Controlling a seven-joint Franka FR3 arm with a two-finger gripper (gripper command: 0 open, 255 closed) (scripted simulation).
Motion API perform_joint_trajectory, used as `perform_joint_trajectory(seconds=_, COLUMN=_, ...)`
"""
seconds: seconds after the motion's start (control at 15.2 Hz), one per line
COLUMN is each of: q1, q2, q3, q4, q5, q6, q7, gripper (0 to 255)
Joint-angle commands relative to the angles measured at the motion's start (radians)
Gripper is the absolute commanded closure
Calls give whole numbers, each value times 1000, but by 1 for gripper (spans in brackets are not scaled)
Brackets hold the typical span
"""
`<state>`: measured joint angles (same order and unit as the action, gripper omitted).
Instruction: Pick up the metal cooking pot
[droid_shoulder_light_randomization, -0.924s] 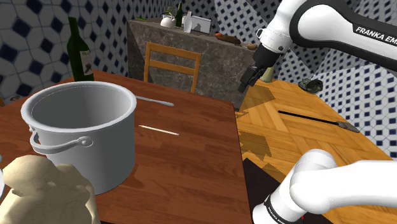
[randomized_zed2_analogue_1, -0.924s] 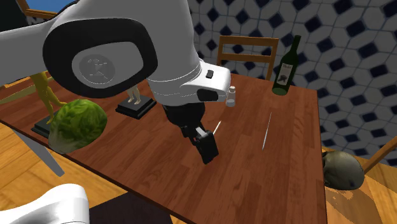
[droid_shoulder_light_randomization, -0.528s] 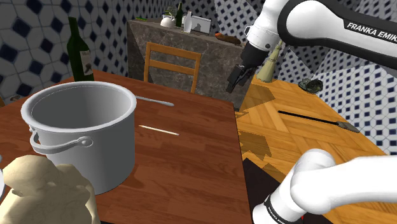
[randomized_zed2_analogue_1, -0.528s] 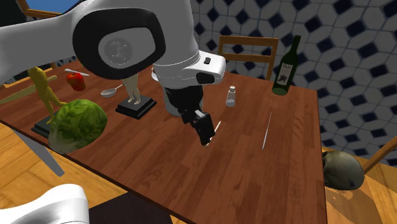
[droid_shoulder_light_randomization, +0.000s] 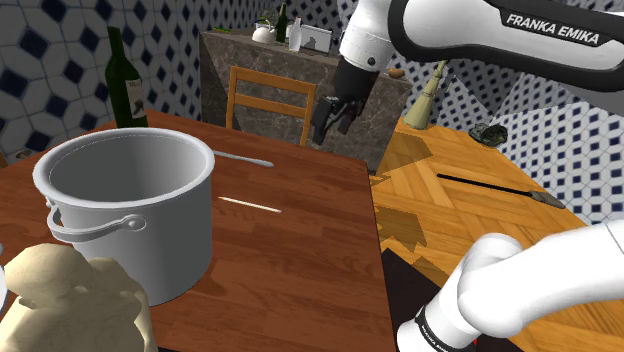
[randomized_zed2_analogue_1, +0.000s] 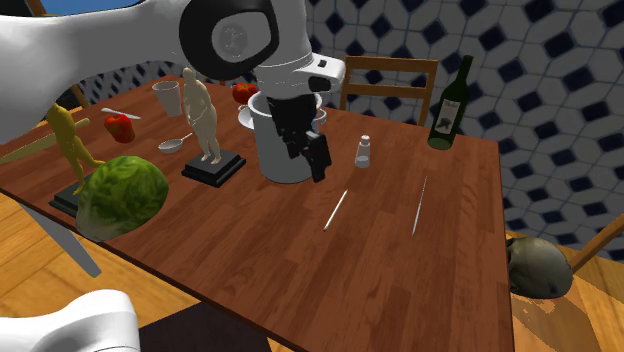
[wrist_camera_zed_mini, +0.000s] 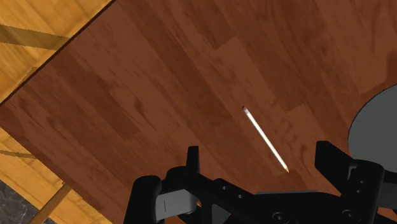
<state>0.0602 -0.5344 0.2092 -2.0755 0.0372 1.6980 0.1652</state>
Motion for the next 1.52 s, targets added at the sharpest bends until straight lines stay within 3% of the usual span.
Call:
perform_joint_trajectory(seconds=0.0, q1=5, q2=55, q3=39, q4=44, q5=3, q6=7, q7=45, gripper=0)
perform_joint_trajectory(seconds=0.4, q1=19, q2=245, q3=151, q4=221, q5=-21, q6=0, q7=182, gripper=0)
perform_joint_trajectory(seconds=0.73, q1=44, q2=433, q3=240, q4=411, q5=-85, q6=-30, q7=306, gripper=0)
perform_joint_trajectory(seconds=1.19, q1=149, q2=744, q3=326, q4=758, q5=-239, q6=-132, q7=470, gripper=0)
perform_joint_trajectory(seconds=1.45, q1=139, q2=721, q3=321, q4=675, q5=-227, q6=-68, q7=470, gripper=0)
